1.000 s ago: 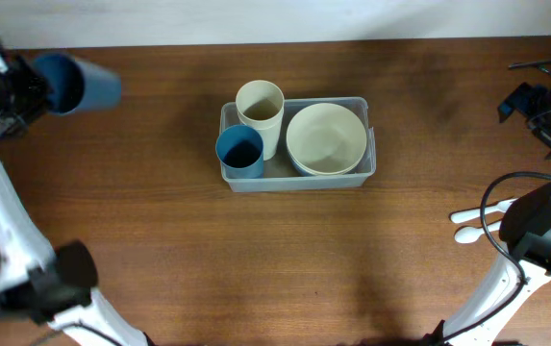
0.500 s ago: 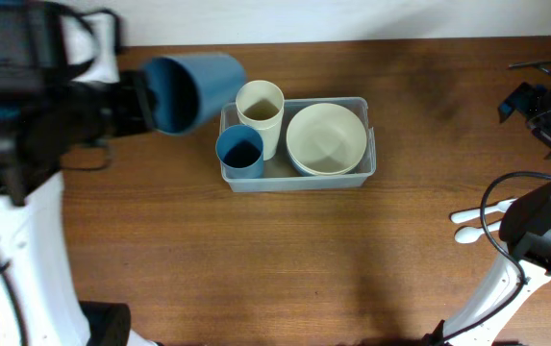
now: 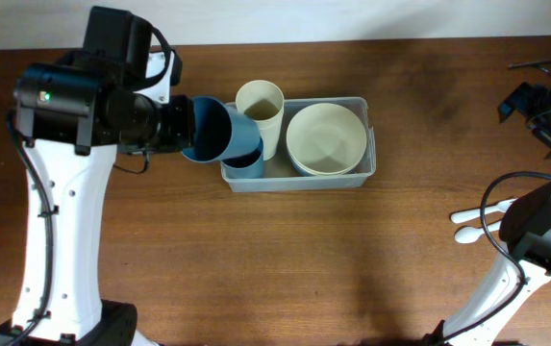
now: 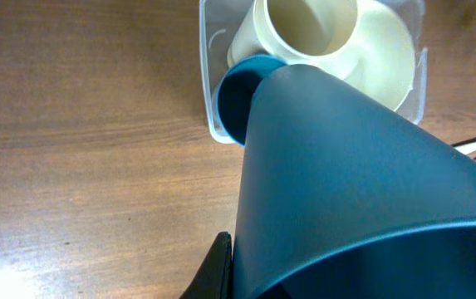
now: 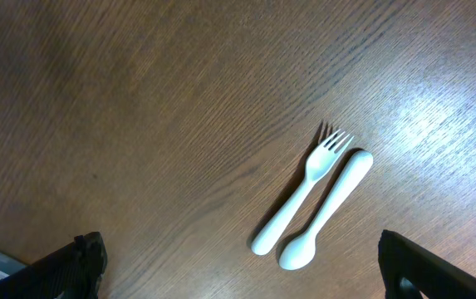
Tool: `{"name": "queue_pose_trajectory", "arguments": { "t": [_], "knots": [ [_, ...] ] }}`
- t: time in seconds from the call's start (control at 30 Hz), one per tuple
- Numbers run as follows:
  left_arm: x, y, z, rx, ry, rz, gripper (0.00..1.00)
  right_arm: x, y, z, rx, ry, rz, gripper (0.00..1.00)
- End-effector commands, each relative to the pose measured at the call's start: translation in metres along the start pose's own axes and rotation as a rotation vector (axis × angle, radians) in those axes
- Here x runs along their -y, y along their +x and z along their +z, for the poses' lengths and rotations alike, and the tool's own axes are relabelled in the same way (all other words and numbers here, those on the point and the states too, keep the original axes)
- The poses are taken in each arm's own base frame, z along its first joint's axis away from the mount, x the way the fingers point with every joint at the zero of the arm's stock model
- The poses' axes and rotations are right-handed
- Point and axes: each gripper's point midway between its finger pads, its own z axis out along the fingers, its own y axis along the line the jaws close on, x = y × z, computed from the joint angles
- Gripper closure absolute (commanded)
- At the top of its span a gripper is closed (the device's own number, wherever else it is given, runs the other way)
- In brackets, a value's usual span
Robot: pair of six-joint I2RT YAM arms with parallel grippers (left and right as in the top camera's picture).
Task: Pack container
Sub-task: 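Lift the blue cup and carry it right over the first blue cup, then lower the blue cup into the first blue cup and release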
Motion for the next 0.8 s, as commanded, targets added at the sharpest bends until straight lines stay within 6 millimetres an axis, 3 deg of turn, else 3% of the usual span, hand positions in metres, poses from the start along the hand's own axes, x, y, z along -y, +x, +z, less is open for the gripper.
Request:
{"name": "queue_pose_trajectory", "arguments": {
  "t": [0.0,0.33,0.77],
  "knots": [
    [-0.005,0.002,0.005,-0.012,-0.031,0.002,0.98,0.005,-0.002,-0.003,0.013,0.012,0.014,0.01],
    [-0.015,0.005,0.017,-0.050,-0.080,-0.005,0.99,0.006,-0.002,-0.003,0.013,0.012,0.015,0.01],
    [-0.018,-0.007,0.044,-0.084,-0.096,-0.009,0.98,0.005,-0.002,-0.003,0.013,0.012,0.014,0.01]
  ]
}}
